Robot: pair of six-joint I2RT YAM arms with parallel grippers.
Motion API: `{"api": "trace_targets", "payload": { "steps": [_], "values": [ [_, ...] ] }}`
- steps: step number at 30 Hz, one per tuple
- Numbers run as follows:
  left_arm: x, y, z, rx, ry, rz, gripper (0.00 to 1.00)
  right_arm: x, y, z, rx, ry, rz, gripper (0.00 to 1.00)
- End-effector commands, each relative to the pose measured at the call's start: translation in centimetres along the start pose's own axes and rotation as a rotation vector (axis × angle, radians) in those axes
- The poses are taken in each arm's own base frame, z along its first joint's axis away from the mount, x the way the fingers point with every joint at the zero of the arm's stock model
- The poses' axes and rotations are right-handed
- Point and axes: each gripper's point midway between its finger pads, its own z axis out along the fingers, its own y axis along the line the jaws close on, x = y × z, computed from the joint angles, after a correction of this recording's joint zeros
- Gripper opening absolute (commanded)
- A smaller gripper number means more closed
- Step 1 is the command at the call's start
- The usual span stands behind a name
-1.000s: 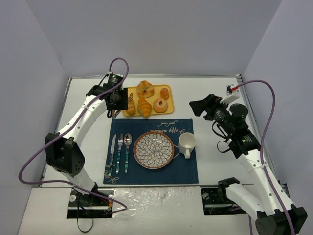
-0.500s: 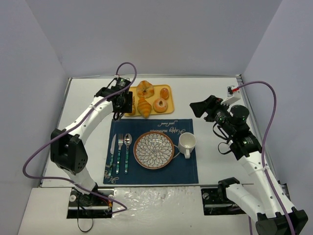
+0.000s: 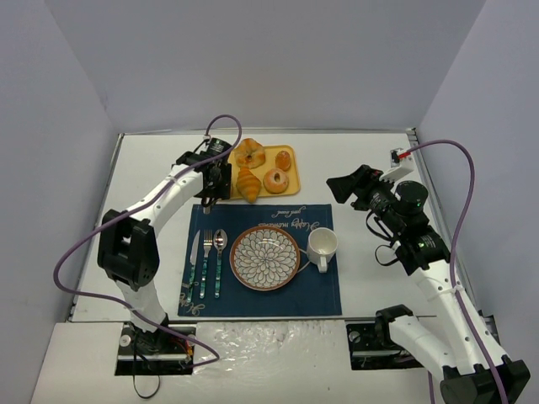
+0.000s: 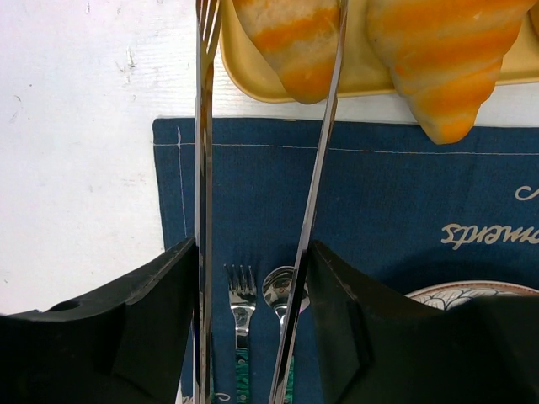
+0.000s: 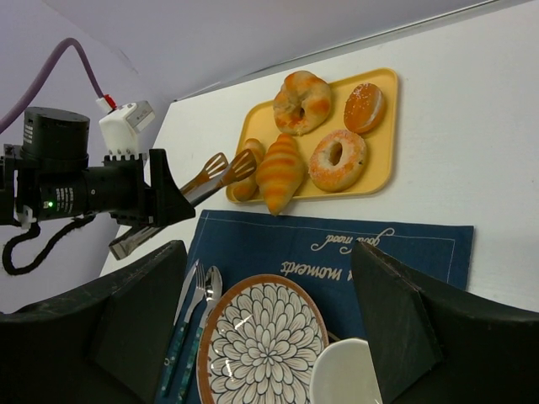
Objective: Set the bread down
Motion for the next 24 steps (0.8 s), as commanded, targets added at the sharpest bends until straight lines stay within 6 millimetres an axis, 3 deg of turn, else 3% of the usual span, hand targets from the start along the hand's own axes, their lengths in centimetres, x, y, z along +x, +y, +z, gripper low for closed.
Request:
{"api": "trace_targets", "payload": {
  "steps": [1,13,19,24],
  "values": [
    [-1.6,-0.4,-0.8,0.000,-0.053,-0.018,0.50,-0.8,0.7,-0.3,-0.024,-0.034,-0.030,1.00],
    [-1.2,-0.7,-0.6,0.002,-0.039,-0.004,0.43,-0.7,0.7,-0.1,-0.027,-0.025,-0.033,1.00],
    [-1.0,-0.9,-0.7,0.004,-0.032,0.005,0.36,-0.9,0.8,-0.1,-0.027,-0.027,-0.035,1.00],
    [-1.6,-0.9,-1.9,0.010,-0.056,0.003,0.26,-0.8,0.7,0.0,-0.025,-0.025,-0.036,1.00]
  ]
}}
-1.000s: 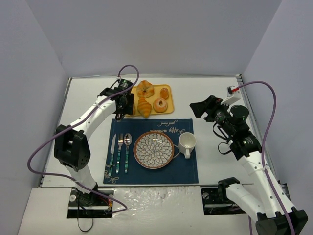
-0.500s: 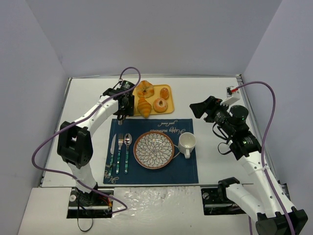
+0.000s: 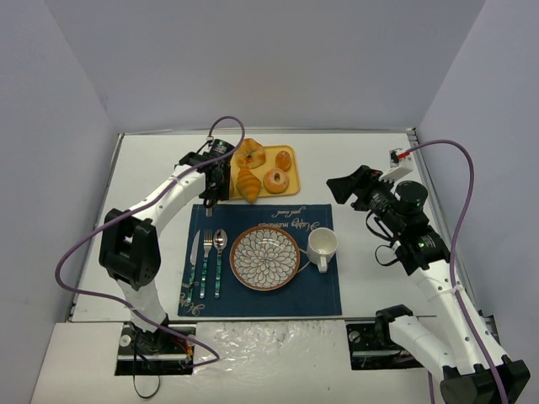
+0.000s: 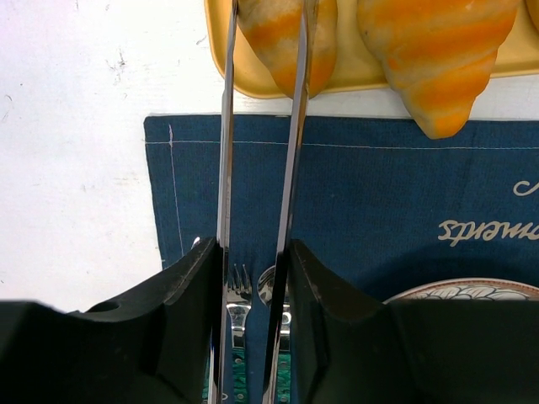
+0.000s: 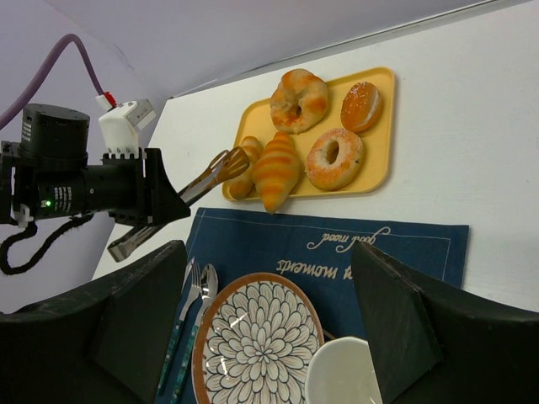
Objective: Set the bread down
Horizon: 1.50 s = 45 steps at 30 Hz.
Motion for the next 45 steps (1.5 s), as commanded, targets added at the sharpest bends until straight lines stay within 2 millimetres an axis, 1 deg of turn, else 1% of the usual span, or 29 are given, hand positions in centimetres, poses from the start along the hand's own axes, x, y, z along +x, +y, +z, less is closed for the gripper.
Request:
{"api": "trace_targets", "payload": {
  "steps": [1,2,4,5,11,16,18,19,21,22,23,24,26,27,28,29,30,31,33,35,36,38,39,41,42,43,45],
  "values": [
    [-2.1,-0.3,-2.5,0.008,-0.071,-0.009,0.24,-1.0,0.9,-0.1,-0.029,-0.031,-0.022,1.00],
    [-2.3,-0.3,-3.1,0.011,-0.084,-0.011,0.18,-0.9,0.8,-0.1,-0.027,-0.031,-0.020,1.00],
    [-2.6,-0.1,-3.8,0.007,-0.097,-0.012,0.15,-0.9,0.8,-0.1,-0.026,-0.030,-0.021,1.00],
    [-2.7,0.0,-4.4,0.009,-0.106,-0.013,0.12,-0.9,0.7,-0.1,-0.025,-0.031,-0.021,1.00],
    [-3.8,0.3,-7.2,0.018,-0.161,-0.013,0.03,-0.9,0.6,0.0,-0.019,-0.033,-0.022,1.00],
    [-4.3,0.6,-9.1,0.029,-0.197,-0.016,0.02,-0.8,0.4,0.1,-0.012,-0.031,-0.023,1.00],
    [-4.2,0.6,-9.8,0.034,-0.203,-0.009,0.02,-0.8,0.4,0.1,-0.012,-0.031,-0.024,1.00],
    [-4.1,0.6,-10.5,0.042,-0.214,-0.005,0.02,-0.8,0.4,0.1,-0.010,-0.031,-0.024,1.00],
    [-3.8,0.6,-11.2,0.051,-0.217,0.005,0.02,-0.9,0.3,0.2,-0.005,-0.031,-0.025,1.00],
    [-3.7,0.7,-12.1,0.062,-0.230,0.008,0.02,-0.9,0.3,0.3,-0.005,-0.031,-0.026,1.00],
    [-3.2,0.7,-12.2,0.070,-0.222,0.014,0.02,-0.9,0.3,0.3,-0.005,-0.031,-0.028,1.00],
    [-3.0,0.8,-13.2,0.086,-0.237,0.013,0.02,-0.9,0.3,0.4,-0.003,-0.028,-0.029,1.00],
    [-1.9,0.7,-13.5,0.105,-0.223,0.029,0.02,-1.0,0.2,0.5,0.001,-0.031,-0.032,1.00],
    [-1.5,0.8,-14.4,0.122,-0.234,0.030,0.02,-1.1,0.1,0.6,0.004,-0.031,-0.033,1.00],
    [-1.1,0.8,-14.6,0.134,-0.231,0.035,0.02,-1.1,0.1,0.6,0.006,-0.032,-0.034,1.00],
    [-0.1,0.5,-14.7,0.151,-0.212,0.050,0.02,-1.2,0.1,0.7,0.007,-0.033,-0.036,1.00],
    [0.3,0.5,-15.0,0.158,-0.211,0.057,0.02,-1.2,0.1,0.8,0.010,-0.031,-0.037,1.00],
    [0.7,0.6,-15.8,0.172,-0.224,0.060,0.02,-1.2,0.0,0.8,0.013,-0.031,-0.038,1.00],
    [2.0,0.3,-16.6,0.199,-0.216,0.084,0.02,-1.3,0.0,1.0,0.017,-0.032,-0.038,1.00],
    [3.1,0.1,-16.9,0.213,-0.202,0.111,0.02,-1.4,-0.1,1.0,0.019,-0.033,-0.041,1.00],
    [3.8,-0.4,-17.2,0.228,-0.196,0.135,0.02,-1.5,-0.1,1.0,0.021,-0.036,-0.043,1.00],
    [5.1,-0.6,-17.4,0.237,-0.183,0.156,0.02,-1.6,-0.2,1.0,0.027,-0.038,-0.045,1.00],
    [5.8,-1.1,-17.9,0.257,-0.188,0.177,0.02,-1.6,-0.2,1.0,0.028,-0.040,-0.046,1.00],
    [7.0,-1.4,-17.8,0.266,-0.169,0.190,0.02,-1.6,-0.4,1.0,0.037,-0.040,-0.046,1.00],
    [7.6,-2.0,-18.4,0.287,-0.176,0.210,0.02,-1.6,-0.3,1.0,0.035,-0.040,-0.045,1.00],
    [8.3,-2.2,-18.2,0.290,-0.167,0.221,0.02,-1.6,-0.4,1.0,0.040,-0.041,-0.046,1.00],
    [9.3,-3.3,-18.7,0.325,-0.165,0.246,0.02,-1.6,-0.5,1.1,0.044,-0.040,-0.044,1.00]
  ]
}}
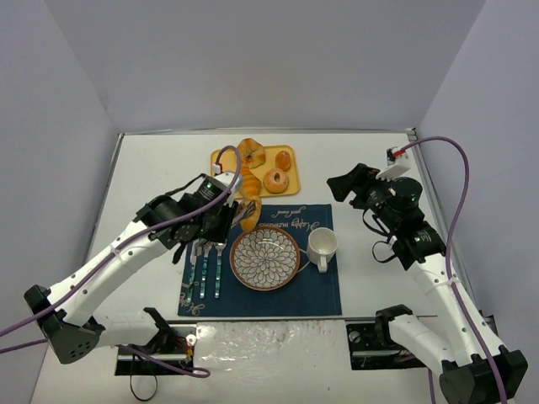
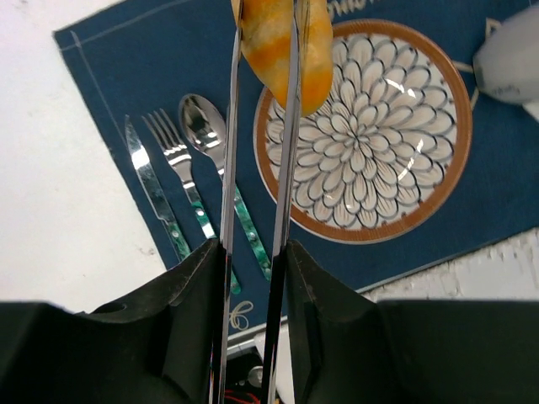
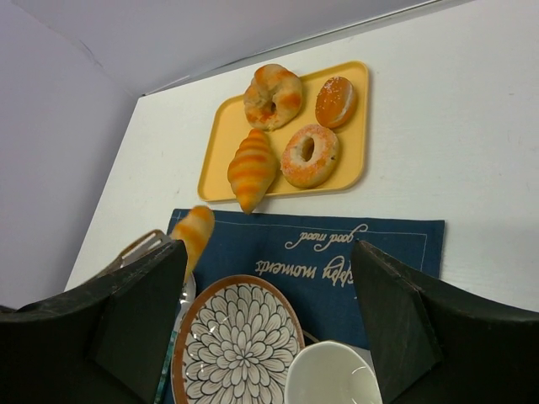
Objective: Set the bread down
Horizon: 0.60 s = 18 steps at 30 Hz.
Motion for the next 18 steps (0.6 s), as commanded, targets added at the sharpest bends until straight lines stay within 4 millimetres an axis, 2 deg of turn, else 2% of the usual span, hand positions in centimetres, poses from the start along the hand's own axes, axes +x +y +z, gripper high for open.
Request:
{"api": "trace_targets", "payload": {
  "steps": [1,10,18],
  "values": [
    [0.6,-1.5,-1.5,0.039,-0.027,0.009,0.02,-2.1,0.9,0.0,-0.011,-0.058,-0.024,1.00],
    [2.6,-5.7,-0.1,0.106,-0.008,0.077,0.02,-1.9,0.8,-0.2,-0.003,-0.053,-0.018,1.00],
    [4.5,-7.5,1.0,0.133,0.026,0.094,0.02,-1.9,0.6,-0.5,0.010,-0.055,-0.026,1.00]
  ]
}}
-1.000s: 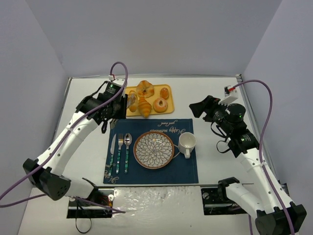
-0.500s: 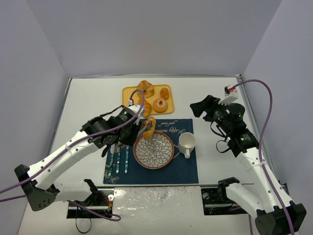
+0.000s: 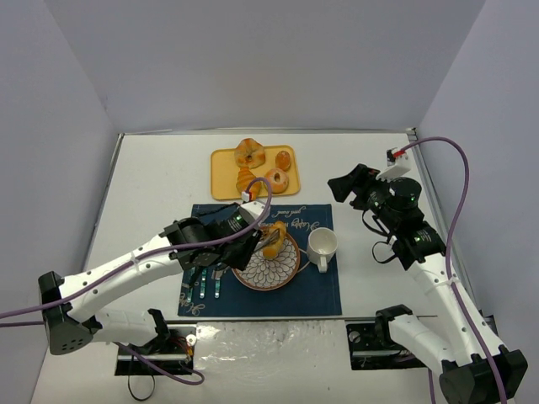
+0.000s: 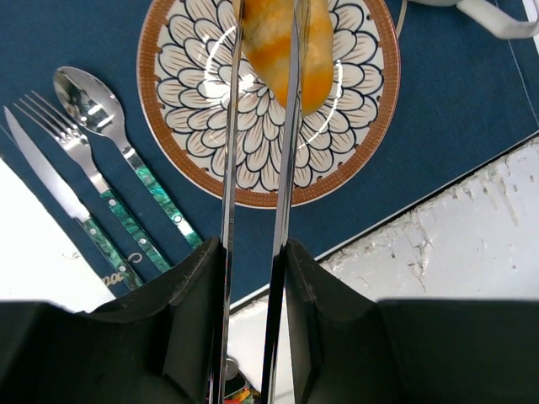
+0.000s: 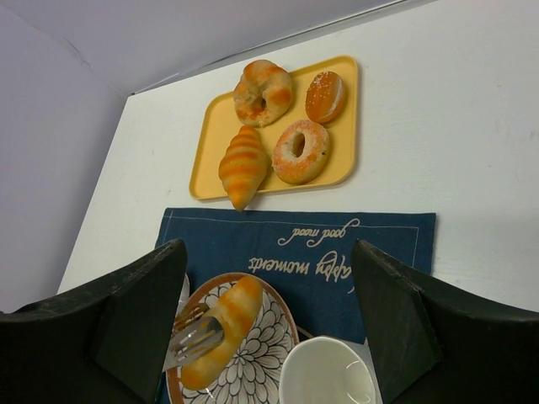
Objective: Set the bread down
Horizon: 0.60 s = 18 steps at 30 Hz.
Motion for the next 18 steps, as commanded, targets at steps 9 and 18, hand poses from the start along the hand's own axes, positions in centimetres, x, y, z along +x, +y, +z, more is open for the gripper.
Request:
{"api": "trace_targets", "payload": {
  "steps": [9,18],
  "values": [
    [1.2,-1.2,0.8,0.016,0.005,-0.008,0.02,-2.2,1.1,-0.6,-0.016,-0.060,-0.029,1.00],
    [2.0,-2.0,1.7,0.040,0.029,0.003,0.03,-2.3,1.2,-0.4,-0.018,-0.055,-0.029,1.00]
  ]
}}
